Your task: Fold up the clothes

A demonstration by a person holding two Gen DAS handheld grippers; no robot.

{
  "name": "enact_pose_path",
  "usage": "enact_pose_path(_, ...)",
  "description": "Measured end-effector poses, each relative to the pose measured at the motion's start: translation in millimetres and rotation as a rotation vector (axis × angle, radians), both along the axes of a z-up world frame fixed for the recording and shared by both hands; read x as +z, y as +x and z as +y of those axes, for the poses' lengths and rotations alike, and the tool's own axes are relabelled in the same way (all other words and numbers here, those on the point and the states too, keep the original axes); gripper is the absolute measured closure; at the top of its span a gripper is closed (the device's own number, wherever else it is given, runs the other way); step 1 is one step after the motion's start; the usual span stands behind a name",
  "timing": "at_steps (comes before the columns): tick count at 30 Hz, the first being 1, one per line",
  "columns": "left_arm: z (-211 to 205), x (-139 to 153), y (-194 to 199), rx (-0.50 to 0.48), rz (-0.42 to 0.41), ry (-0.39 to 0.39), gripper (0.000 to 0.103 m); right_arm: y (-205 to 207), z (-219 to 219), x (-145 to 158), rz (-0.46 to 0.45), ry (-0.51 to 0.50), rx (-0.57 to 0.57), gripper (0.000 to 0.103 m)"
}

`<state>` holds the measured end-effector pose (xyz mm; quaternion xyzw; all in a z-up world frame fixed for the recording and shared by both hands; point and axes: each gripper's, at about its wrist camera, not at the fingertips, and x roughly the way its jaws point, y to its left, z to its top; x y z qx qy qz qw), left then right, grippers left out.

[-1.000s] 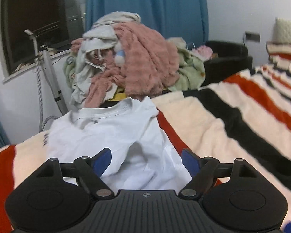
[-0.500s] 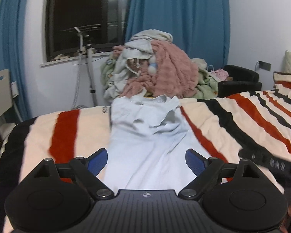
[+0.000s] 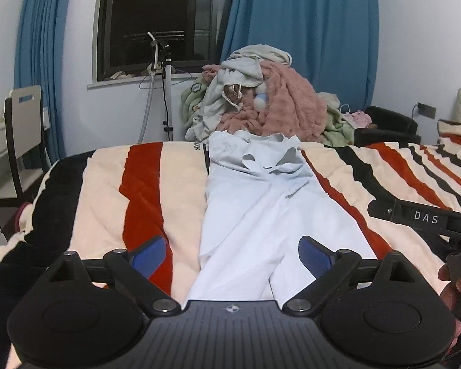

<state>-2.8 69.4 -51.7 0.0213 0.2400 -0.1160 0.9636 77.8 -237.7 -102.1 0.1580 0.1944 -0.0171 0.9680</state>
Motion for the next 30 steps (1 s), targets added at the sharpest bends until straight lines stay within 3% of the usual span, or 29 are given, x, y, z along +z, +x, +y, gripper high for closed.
enact_pose_path(27, 4.8, 3.2, 8.0, 0.013, 0.076, -0.028, 0.006, -0.5, 19.9, -9.5, 0.053, -0.018, 0.072, 0.017)
enact_pose_path(30, 14.7, 10.0, 5.0, 0.032, 0.078, -0.042, 0.006, -1.1, 23.6, -9.8, 0.066, 0.009, 0.120, 0.017)
